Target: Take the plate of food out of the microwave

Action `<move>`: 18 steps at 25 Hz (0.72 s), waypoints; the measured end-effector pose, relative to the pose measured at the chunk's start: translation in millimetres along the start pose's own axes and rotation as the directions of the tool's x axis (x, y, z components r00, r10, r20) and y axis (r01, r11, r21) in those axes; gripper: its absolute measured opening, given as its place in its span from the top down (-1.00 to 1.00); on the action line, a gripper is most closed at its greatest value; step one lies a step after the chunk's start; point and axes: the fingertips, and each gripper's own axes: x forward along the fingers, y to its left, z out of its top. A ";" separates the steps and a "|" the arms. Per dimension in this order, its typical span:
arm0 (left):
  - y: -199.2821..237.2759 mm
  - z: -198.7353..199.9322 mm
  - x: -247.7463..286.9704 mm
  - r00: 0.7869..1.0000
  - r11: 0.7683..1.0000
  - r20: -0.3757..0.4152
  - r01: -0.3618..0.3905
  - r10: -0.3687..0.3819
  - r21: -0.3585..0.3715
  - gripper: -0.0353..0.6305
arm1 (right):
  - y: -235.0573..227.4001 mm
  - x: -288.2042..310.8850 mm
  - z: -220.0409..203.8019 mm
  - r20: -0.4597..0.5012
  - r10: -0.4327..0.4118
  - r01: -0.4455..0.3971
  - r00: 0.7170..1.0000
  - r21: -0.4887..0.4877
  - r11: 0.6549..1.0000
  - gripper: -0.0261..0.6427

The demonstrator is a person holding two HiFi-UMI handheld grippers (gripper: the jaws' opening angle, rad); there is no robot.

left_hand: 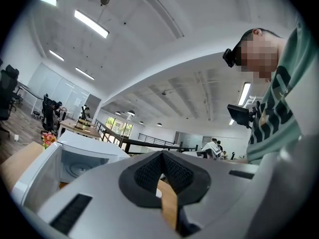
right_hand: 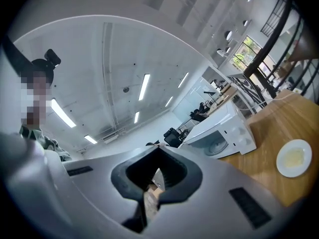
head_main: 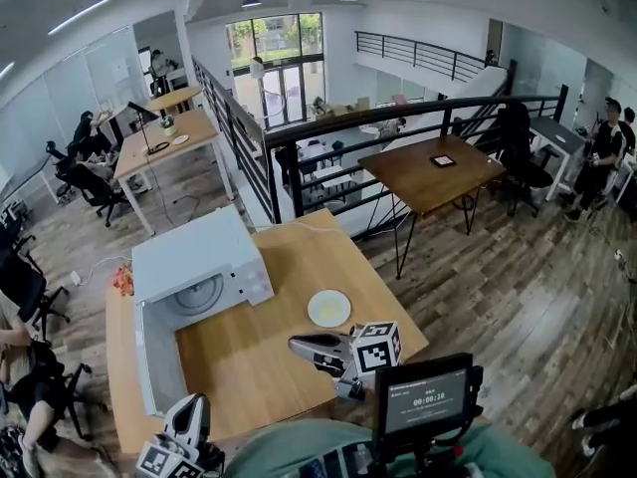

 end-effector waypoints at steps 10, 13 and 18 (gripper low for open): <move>27.4 12.7 1.4 1.000 1.000 0.030 -0.008 0.008 0.008 0.92 | 2.2 22.9 19.5 -0.027 -0.036 0.032 0.999 -0.128 0.991 0.90; 35.7 9.8 12.0 0.999 1.000 0.031 -0.027 0.027 0.016 0.92 | -15.3 19.1 22.8 -0.032 -0.057 0.052 0.998 -0.139 0.989 0.90; 69.2 27.2 18.0 0.992 0.993 0.053 -0.114 0.114 -0.001 0.92 | -37.5 28.4 30.5 -0.069 -0.224 0.184 0.972 -0.364 0.913 0.90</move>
